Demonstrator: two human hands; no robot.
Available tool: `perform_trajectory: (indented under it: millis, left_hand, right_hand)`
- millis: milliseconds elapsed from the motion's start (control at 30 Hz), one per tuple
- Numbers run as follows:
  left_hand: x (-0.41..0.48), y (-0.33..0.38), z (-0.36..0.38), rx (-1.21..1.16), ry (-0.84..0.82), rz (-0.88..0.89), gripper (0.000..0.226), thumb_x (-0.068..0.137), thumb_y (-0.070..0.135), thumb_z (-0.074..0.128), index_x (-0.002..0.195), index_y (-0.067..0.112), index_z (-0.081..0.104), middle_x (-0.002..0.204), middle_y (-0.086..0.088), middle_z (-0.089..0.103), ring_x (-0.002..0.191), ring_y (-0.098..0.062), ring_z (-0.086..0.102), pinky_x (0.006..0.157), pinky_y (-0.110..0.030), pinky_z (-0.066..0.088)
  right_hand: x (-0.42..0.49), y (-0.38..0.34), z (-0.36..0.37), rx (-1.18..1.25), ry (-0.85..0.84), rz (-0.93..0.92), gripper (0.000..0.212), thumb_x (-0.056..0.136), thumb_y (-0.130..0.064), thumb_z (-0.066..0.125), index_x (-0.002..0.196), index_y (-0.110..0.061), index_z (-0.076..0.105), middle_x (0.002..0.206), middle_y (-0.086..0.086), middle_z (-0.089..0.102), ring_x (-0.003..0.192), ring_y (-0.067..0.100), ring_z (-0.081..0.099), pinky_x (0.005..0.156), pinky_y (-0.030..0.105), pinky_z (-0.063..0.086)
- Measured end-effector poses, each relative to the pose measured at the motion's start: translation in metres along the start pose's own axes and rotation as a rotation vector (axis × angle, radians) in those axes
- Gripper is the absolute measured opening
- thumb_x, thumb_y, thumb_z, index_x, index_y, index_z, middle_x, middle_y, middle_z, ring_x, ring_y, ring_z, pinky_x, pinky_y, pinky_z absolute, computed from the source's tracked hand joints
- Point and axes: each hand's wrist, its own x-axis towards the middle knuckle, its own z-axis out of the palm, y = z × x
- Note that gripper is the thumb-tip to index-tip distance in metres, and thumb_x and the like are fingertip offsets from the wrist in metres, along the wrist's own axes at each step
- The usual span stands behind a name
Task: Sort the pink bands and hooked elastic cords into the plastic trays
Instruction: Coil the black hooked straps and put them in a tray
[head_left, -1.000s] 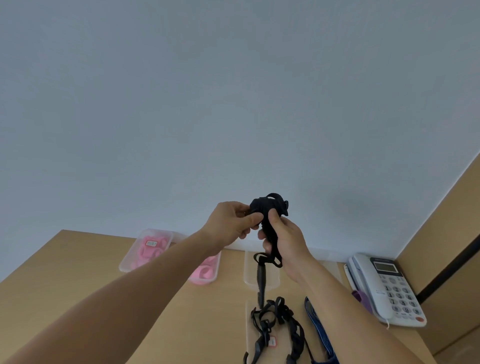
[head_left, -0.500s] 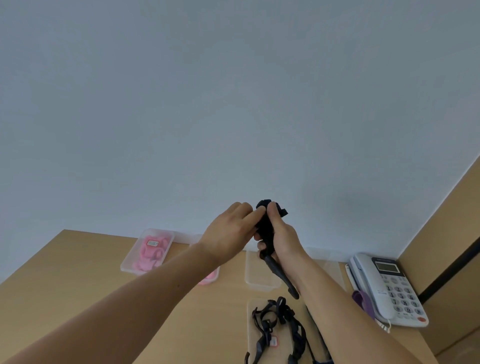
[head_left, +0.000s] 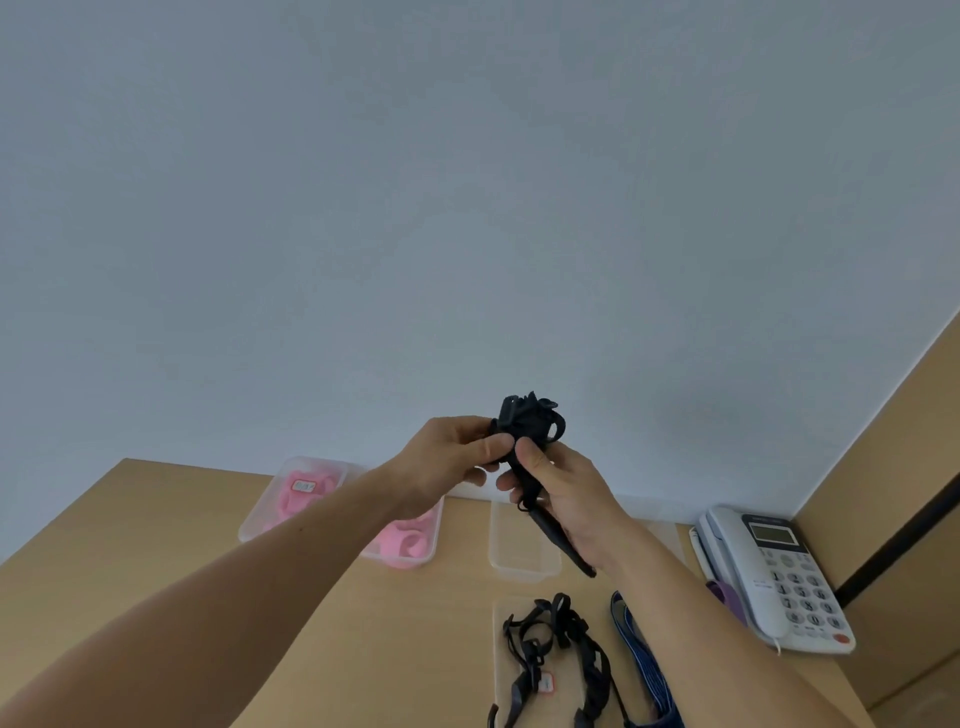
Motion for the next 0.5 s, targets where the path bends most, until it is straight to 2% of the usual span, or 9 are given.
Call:
perform_trajectory:
  millis: [100,200,300,367,500]
  left_hand:
    - [0.003,-0.001,0.004,0.043,0.179,0.044,0.026,0.085,0.025,0.076,0.110,0.024,0.069,0.102,-0.001,0.071,0.077,-0.013,0.064,0.074,-0.026,0.053]
    - [0.004,0.000,0.005,0.259,0.261,0.152,0.026,0.080,0.028,0.079,0.103,0.031,0.066,0.095,0.010,0.069,0.080,-0.004,0.067,0.073,-0.016,0.051]
    - [0.005,-0.006,0.007,0.540,0.313,0.371,0.029,0.079,0.020,0.077,0.103,0.026,0.063,0.097,0.012,0.055,0.083,-0.001,0.058,0.072,-0.010,0.045]
    - [0.004,-0.013,0.008,0.639,0.321,0.494,0.033,0.079,0.009,0.076,0.109,0.015,0.063,0.099,0.010,0.046,0.078,-0.004,0.055,0.072,-0.011,0.043]
    - [0.007,-0.014,0.010,0.901,0.378,0.758,0.037,0.077,-0.001,0.076,0.112,0.002,0.065,0.103,-0.012,0.054,0.077,-0.025,0.058,0.065,-0.031,0.052]
  right_hand:
    - [0.000,0.004,0.007,0.060,0.017,0.059,0.037,0.098,-0.041,0.054,0.107,-0.008,0.067,0.085,0.014,0.073,0.073,0.023,0.067,0.066,0.036,0.053]
    - [0.002,0.002,0.009,0.208,0.024,0.106,0.030,0.101,-0.027,0.054,0.109,-0.001,0.066,0.084,0.013,0.071,0.063,0.022,0.062,0.057,0.032,0.053]
    - [0.003,-0.007,0.004,0.296,-0.050,0.138,0.027,0.097,-0.012,0.050,0.113,0.004,0.064,0.091,0.016,0.070,0.068,0.021,0.065,0.059,0.028,0.052]
    - [0.003,-0.012,0.000,0.361,-0.109,0.140,0.032,0.093,-0.015,0.050,0.114,0.004,0.064,0.096,0.018,0.069,0.077,0.025,0.068,0.063,0.028,0.052]
    - [0.006,-0.012,-0.001,0.407,-0.094,0.116,0.046,0.088,-0.038,0.064,0.118,-0.002,0.067,0.100,0.017,0.070,0.078,0.026,0.065,0.067,0.030,0.049]
